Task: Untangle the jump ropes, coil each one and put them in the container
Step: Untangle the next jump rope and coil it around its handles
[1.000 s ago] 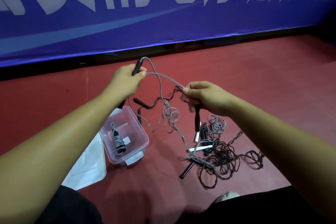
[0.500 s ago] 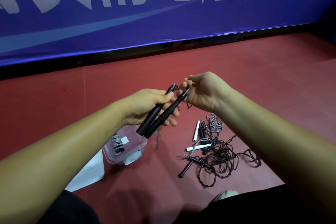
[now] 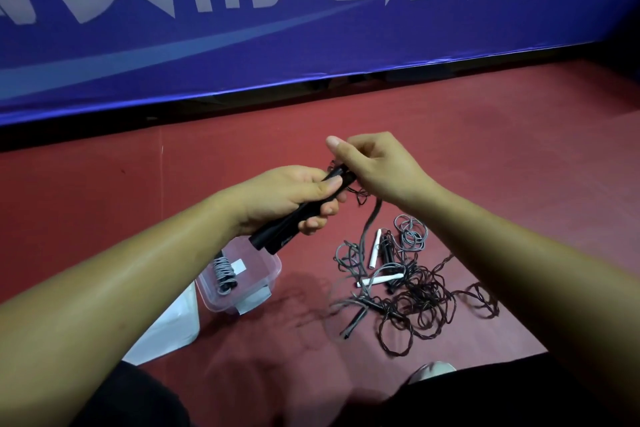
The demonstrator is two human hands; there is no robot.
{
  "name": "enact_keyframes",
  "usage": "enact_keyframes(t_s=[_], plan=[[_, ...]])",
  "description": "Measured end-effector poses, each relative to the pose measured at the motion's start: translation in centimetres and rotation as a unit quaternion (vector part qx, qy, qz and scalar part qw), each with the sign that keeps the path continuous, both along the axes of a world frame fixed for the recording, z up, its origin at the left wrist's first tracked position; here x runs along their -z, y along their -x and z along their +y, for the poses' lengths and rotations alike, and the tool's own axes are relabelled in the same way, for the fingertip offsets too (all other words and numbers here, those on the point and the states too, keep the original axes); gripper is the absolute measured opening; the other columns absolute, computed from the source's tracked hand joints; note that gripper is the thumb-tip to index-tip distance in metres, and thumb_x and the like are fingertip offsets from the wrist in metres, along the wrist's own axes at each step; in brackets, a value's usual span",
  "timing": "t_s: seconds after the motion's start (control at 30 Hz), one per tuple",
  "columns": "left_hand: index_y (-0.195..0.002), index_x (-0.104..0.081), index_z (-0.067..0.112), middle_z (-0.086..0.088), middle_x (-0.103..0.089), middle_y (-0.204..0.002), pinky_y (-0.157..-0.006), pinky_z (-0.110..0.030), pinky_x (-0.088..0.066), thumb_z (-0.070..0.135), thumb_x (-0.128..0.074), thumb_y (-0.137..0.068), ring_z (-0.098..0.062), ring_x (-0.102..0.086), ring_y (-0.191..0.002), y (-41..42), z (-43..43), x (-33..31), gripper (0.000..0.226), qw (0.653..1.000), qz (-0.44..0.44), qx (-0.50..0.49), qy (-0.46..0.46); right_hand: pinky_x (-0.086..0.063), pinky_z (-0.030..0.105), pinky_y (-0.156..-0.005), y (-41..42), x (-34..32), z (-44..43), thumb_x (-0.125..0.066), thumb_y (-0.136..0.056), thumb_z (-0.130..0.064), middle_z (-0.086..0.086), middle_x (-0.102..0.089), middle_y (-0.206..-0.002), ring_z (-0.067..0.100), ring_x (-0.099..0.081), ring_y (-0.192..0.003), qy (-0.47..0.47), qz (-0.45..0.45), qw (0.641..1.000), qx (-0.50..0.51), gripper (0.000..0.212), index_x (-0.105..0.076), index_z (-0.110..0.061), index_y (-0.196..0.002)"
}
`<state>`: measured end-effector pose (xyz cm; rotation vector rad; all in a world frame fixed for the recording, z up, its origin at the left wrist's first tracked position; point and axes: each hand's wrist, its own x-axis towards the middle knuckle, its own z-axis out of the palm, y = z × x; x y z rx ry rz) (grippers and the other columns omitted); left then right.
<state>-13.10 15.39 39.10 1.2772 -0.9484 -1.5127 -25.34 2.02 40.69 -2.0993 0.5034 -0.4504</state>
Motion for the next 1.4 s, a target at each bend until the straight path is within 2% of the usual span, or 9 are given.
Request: enact_keyframes(t_s=[0.2,0.33,0.53,0.73,0.9,1.03,1.17,1.27,1.4], plan=[[-0.126,-0.056,0.006,-0.014,-0.066,-0.092,-0.056,-0.027,-0.05,0.021,-0.06,-0.091,-0.02,-0.06,-0.063,-1.2,0.9,-0.5,0.038,1.0,0.004,0.021,-0.022,-0.022,0.026,-0.044,0.7,-1.3,-1.9,-0.067,-0.093,-0.042,0.003,-0.035,-0.049,0.015,-0.028,-0.045,0.013,-0.002,0.999,0.032,0.052,-0.045,-0.012,-0.056],[-0.131,-0.052,0.027,-0.007,-0.052,-0.08,-0.043,-0.02,-0.027,0.027,-0.056,-0.095,-0.012,-0.04,-0.048,-1.0,1.0,-0.2,0.035,0.998,0.048,0.037,-0.032,-0.022,0.028,-0.045,1.1,-1.5,-2.7,-0.063,-0.094,-0.047,0.009,-0.034,-0.056,0.017,-0.026,-0.049,0.036,-0.013,0.997,0.062,0.066,-0.041,0.008,-0.065],[-0.123,-0.055,0.007,0.0,-0.041,-0.068,-0.041,-0.018,-0.016,0.035,-0.053,-0.092,-0.004,-0.024,-0.042,-0.3,0.5,-0.3,0.042,0.997,0.051,0.019,-0.058,-0.02,0.029,-0.047,0.9,-0.7,-2.9,-0.054,-0.098,-0.052,0.008,-0.031,-0.057,0.019,-0.025,-0.051,0.041,-0.026,0.996,0.071,0.069,-0.041,0.008,-0.067],[-0.097,-0.052,0.007,0.003,-0.04,-0.063,-0.038,-0.014,-0.019,0.016,-0.056,-0.092,0.0,-0.026,-0.038,-0.5,0.0,-0.9,0.011,0.995,0.093,-0.043,0.0,-0.022,0.031,-0.049,0.4,-1.1,-3.3,-0.045,-0.101,-0.054,0.004,-0.03,-0.053,0.018,-0.027,-0.049,-0.176,-0.073,0.979,0.074,0.058,-0.048,-0.011,-0.063],[-0.091,-0.052,0.01,0.003,-0.041,-0.063,-0.038,-0.013,-0.023,0.014,-0.054,-0.087,-0.001,-0.031,-0.041,-2.3,-0.6,-1.2,0.007,0.951,0.177,-0.233,0.101,-0.058,0.035,-0.071,0.7,0.1,-2.4,-0.043,-0.107,-0.029,0.002,-0.04,-0.066,0.028,-0.062,-0.067,-0.285,-0.012,0.958,-0.037,0.027,-0.049,-0.011,-0.087],[-0.091,-0.055,0.01,0.0,-0.051,-0.067,-0.051,-0.017,-0.042,0.012,-0.054,-0.095,-0.009,-0.053,-0.055,-2.4,-1.1,-0.7,0.005,0.904,0.217,-0.345,0.126,-0.04,0.024,-0.047,0.4,0.3,-1.3,-0.041,-0.107,-0.016,0.002,-0.041,-0.066,0.018,-0.048,-0.05,-0.349,0.002,0.934,-0.072,0.02,-0.051,-0.009,-0.092],[-0.109,-0.054,0.01,-0.021,-0.064,-0.1,-0.085,-0.042,-0.059,0.015,-0.059,-0.097,-0.03,-0.071,-0.092,-1.7,-2.3,-0.2,0.013,0.852,0.249,-0.442,0.126,-0.025,0.022,-0.043,-0.6,0.7,0.7,-0.037,-0.108,-0.02,0.0,-0.036,-0.062,0.011,-0.031,-0.044,-0.388,0.018,0.916,-0.103,0.026,-0.053,-0.008,-0.09],[-0.121,-0.047,0.011,-0.036,-0.064,-0.11,-0.081,-0.048,-0.06,0.021,-0.05,-0.102,-0.044,-0.069,-0.099,-1.4,-2.7,-0.8,0.021,0.842,0.267,-0.452,0.122,-0.041,0.027,-0.051,-1.3,1.4,1.8,-0.037,-0.108,-0.018,0.004,-0.038,-0.059,0.021,-0.046,-0.051,-0.347,0.037,0.931,-0.107,0.029,-0.054,-0.005,-0.088],[-0.13,-0.046,0.0,-0.027,-0.069,-0.112,-0.072,-0.039,-0.061,0.019,-0.044,-0.105,-0.036,-0.073,-0.093,-2.1,-2.7,-1.1,0.032,0.828,0.289,-0.462,0.132,-0.047,0.025,-0.055,-0.8,1.7,2.2,-0.037,-0.108,-0.017,0.007,-0.037,-0.061,0.025,-0.051,-0.057,-0.352,0.062,0.928,-0.106,0.029,-0.053,-0.003,-0.088]])
